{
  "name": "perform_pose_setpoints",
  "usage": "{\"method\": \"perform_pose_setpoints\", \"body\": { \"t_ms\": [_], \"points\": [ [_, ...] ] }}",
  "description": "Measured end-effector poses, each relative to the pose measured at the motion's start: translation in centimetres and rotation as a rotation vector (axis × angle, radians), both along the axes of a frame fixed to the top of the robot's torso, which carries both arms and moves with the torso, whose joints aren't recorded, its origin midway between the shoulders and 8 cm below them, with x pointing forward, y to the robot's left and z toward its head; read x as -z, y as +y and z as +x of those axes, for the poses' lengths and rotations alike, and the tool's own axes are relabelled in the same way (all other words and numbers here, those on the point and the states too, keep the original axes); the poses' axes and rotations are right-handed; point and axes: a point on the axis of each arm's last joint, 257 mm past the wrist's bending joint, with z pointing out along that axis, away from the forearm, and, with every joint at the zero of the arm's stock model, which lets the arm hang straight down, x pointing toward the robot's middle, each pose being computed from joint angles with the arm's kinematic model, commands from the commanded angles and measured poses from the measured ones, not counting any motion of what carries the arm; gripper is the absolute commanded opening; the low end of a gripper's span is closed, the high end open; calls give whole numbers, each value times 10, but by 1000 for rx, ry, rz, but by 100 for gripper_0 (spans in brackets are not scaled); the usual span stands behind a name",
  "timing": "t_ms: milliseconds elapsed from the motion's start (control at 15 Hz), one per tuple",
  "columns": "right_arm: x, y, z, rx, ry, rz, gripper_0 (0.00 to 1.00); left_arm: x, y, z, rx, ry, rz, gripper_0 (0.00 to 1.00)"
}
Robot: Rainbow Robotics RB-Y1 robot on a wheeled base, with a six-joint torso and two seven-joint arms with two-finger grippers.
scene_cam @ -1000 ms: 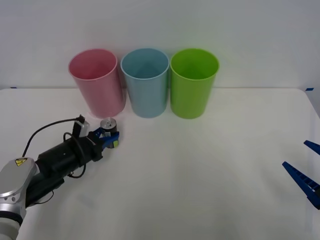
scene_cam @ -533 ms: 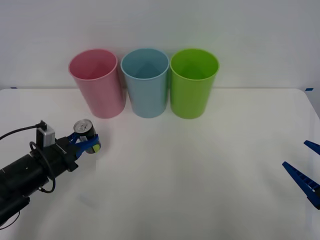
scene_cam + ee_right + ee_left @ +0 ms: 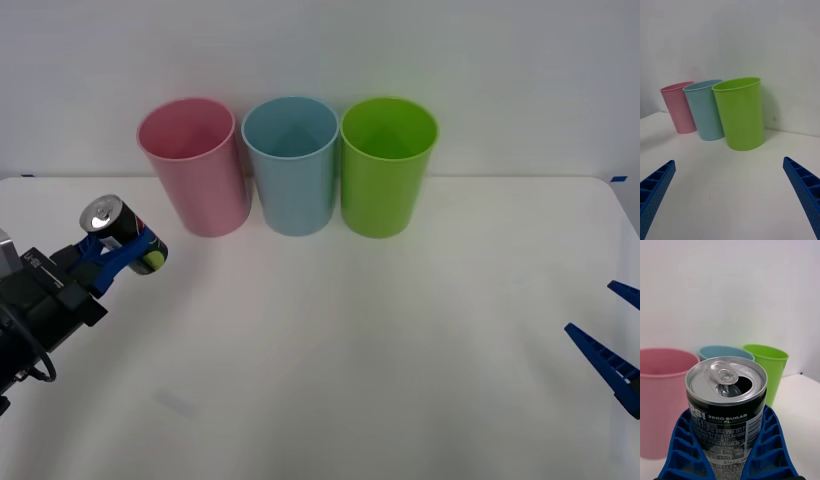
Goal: Grasp the object on the table and drop it into the matching bin: aluminum can to the light blue bin, PET bottle to the pink bin.
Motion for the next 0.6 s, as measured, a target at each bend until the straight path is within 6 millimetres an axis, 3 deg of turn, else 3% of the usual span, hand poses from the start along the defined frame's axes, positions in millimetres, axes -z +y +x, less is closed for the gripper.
{"method": "perform_pose_setpoints", "body": {
  "t_ms": [333,600],
  "points": [
    [0,0,0,0,0,0,100,-87,-12,11,-48,-142,-81,0],
    [0,0,0,0,0,0,100,-140,-32,42,-82,-220,-92,0]
  ]
}}
